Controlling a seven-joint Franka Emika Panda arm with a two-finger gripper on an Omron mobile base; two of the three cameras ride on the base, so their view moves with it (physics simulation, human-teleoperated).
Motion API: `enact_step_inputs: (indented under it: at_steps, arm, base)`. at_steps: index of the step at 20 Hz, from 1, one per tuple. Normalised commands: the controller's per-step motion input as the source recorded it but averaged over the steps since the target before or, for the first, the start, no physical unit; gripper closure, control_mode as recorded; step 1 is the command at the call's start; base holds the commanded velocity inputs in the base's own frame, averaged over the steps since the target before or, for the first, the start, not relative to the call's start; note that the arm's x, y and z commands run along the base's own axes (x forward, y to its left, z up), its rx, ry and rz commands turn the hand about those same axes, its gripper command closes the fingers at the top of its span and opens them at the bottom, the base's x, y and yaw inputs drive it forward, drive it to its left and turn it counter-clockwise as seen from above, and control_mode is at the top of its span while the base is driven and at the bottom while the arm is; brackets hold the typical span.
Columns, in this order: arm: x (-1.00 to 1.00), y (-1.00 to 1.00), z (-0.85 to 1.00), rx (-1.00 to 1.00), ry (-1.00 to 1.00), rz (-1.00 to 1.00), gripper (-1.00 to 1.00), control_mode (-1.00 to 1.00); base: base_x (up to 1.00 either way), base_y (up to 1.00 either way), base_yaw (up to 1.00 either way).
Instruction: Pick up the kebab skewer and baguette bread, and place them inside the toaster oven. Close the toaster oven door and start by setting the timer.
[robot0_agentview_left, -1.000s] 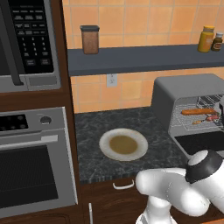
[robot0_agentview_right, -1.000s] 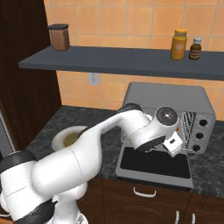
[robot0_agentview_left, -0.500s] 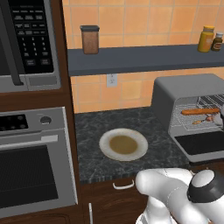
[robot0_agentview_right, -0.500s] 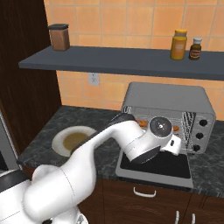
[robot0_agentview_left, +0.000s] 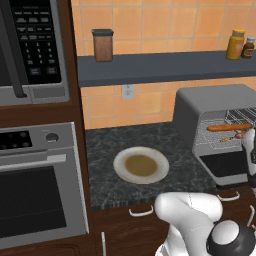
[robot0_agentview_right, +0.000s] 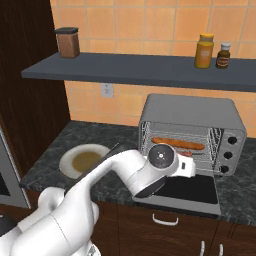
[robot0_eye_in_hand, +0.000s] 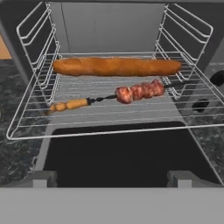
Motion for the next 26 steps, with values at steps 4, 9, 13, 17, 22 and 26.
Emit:
enact_step_inputs:
  at_steps: [4,9,13,17,22,26]
  arm:
    - [0.04,0.06,-0.23,-0.01,-0.05,-0.04,-1.0,-1.0]
    - [0.12,-0.01,-0.05,0.0,-0.02,0.0,-1.0,-1.0]
    - [0.1,-0.18,-0.04,0.0,-0.09,0.0,-1.0,-1.0]
    - [0.01,-0.18,0.0,-0.01,-0.1,0.02,-1.0,-1.0]
    - [0.0,0.0,0.0,-0.02,-0.14,0.14,-1.0,-1.0]
    - [0.08,-0.03,0.0,0.0,-0.03,0.08,-1.0,-1.0]
  base:
    - [0.0,0.0,0.0]
    - [0.0,0.0,0.0]
    - [0.0,0.0,0.0]
    - [0.0,0.0,0.0]
    - [0.0,0.0,0.0]
    - [0.0,0.0,0.0]
